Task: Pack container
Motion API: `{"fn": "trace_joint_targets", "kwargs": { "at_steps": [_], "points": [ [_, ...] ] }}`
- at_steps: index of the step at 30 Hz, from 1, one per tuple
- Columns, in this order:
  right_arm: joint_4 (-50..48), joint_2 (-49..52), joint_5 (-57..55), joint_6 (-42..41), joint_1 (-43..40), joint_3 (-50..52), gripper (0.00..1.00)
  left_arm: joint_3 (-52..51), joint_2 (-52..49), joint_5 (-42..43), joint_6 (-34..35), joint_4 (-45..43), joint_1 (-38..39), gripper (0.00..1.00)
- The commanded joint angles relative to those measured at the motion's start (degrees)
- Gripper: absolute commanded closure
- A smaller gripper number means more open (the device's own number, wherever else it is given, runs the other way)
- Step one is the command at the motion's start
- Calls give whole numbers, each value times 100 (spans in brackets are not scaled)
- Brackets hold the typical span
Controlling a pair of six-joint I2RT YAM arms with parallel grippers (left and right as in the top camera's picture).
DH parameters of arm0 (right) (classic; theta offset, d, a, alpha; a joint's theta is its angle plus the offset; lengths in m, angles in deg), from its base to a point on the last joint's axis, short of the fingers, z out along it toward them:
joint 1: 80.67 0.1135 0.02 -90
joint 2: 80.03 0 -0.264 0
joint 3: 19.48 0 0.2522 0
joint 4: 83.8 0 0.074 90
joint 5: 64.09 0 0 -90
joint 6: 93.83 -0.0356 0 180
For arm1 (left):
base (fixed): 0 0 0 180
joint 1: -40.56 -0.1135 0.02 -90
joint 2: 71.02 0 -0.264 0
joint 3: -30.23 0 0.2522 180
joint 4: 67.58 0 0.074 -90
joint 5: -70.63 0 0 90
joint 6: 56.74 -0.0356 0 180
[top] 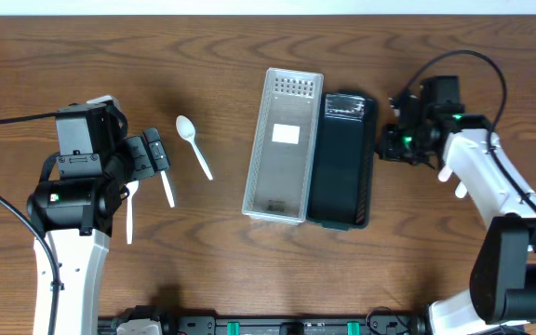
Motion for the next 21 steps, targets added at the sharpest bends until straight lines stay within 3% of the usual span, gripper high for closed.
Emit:
{"fn": "trace_joint_targets", "kwargs": {
  "at_steps": [1,21],
  "points": [
    [-177,20,114,-72,225,-101,90,90,13,-20,94,26,-17,2],
    [-726,20,-168,-179,291,-101,85,90,13,-22,94,127,-17,2]
  ]
}}
